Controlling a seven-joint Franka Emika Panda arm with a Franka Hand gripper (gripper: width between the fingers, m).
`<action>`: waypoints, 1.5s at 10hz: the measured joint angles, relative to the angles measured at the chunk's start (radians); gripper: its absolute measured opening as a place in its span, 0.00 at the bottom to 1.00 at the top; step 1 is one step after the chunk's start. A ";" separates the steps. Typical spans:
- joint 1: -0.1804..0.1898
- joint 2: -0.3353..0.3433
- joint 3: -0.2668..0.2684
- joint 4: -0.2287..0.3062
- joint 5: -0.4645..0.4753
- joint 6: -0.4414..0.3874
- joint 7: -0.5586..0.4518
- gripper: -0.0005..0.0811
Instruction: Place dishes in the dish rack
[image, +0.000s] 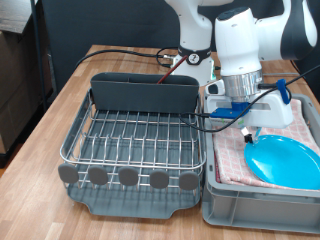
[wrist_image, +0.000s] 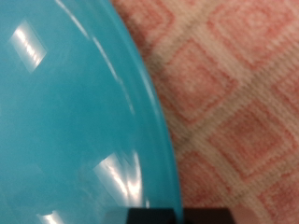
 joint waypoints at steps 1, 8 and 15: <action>0.010 0.000 -0.015 -0.002 -0.030 0.000 0.026 0.03; 0.147 -0.046 -0.211 -0.020 -0.429 -0.075 0.367 0.03; 0.194 -0.172 -0.332 -0.030 -0.861 -0.269 0.652 0.03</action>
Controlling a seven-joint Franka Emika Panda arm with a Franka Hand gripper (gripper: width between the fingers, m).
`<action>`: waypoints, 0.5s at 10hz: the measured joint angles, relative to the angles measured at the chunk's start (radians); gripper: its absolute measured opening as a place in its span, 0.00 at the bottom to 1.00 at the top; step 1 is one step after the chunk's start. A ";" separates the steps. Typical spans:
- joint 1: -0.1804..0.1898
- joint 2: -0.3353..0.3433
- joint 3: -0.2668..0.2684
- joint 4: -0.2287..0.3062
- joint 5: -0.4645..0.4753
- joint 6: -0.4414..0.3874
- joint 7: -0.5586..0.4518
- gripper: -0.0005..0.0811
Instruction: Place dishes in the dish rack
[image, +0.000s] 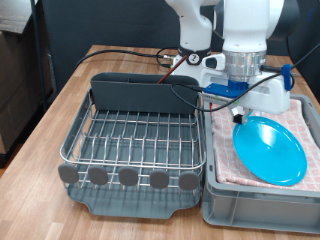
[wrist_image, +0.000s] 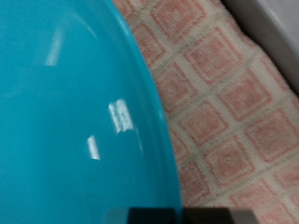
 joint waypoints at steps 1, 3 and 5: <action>0.000 -0.023 -0.004 0.000 -0.043 -0.031 0.018 0.03; -0.001 -0.069 -0.008 0.003 -0.124 -0.100 0.032 0.03; -0.001 -0.120 -0.006 0.023 -0.244 -0.219 0.065 0.03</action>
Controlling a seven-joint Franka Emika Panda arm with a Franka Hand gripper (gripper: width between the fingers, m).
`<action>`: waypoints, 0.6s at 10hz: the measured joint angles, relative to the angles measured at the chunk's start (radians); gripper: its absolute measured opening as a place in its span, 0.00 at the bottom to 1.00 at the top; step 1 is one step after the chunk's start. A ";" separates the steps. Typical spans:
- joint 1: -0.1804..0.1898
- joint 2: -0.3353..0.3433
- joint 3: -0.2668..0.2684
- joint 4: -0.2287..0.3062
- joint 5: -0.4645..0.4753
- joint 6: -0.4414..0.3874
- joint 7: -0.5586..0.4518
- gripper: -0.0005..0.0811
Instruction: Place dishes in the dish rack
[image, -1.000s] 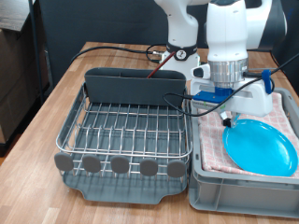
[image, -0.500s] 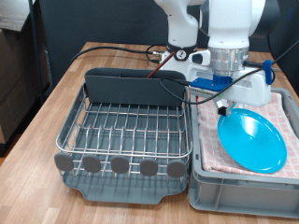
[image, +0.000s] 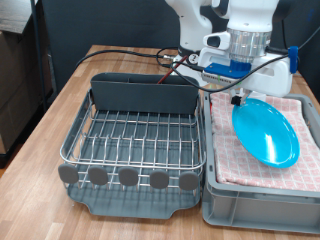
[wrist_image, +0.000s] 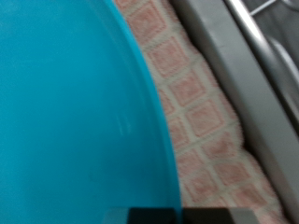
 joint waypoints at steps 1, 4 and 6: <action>0.000 -0.026 0.007 0.022 -0.046 -0.079 0.011 0.03; 0.001 -0.081 0.039 0.098 -0.105 -0.262 0.004 0.03; 0.000 -0.084 0.042 0.109 -0.104 -0.288 -0.008 0.03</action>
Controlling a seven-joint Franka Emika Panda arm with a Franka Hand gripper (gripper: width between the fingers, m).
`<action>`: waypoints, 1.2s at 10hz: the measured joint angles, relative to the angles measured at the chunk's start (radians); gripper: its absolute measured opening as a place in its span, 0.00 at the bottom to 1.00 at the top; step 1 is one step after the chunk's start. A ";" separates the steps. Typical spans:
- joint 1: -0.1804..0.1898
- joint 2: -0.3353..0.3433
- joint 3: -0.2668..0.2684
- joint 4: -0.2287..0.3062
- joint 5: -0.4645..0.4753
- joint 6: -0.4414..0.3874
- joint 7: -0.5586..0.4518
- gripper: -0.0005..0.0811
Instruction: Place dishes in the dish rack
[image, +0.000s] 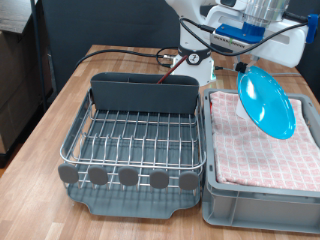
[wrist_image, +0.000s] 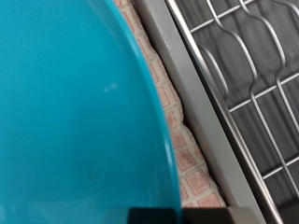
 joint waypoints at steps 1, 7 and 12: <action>-0.001 0.001 0.000 0.000 -0.015 -0.008 0.000 0.03; -0.055 -0.052 -0.069 0.041 -0.326 -0.222 -0.287 0.03; -0.079 -0.070 -0.131 0.040 -0.374 -0.165 -0.524 0.03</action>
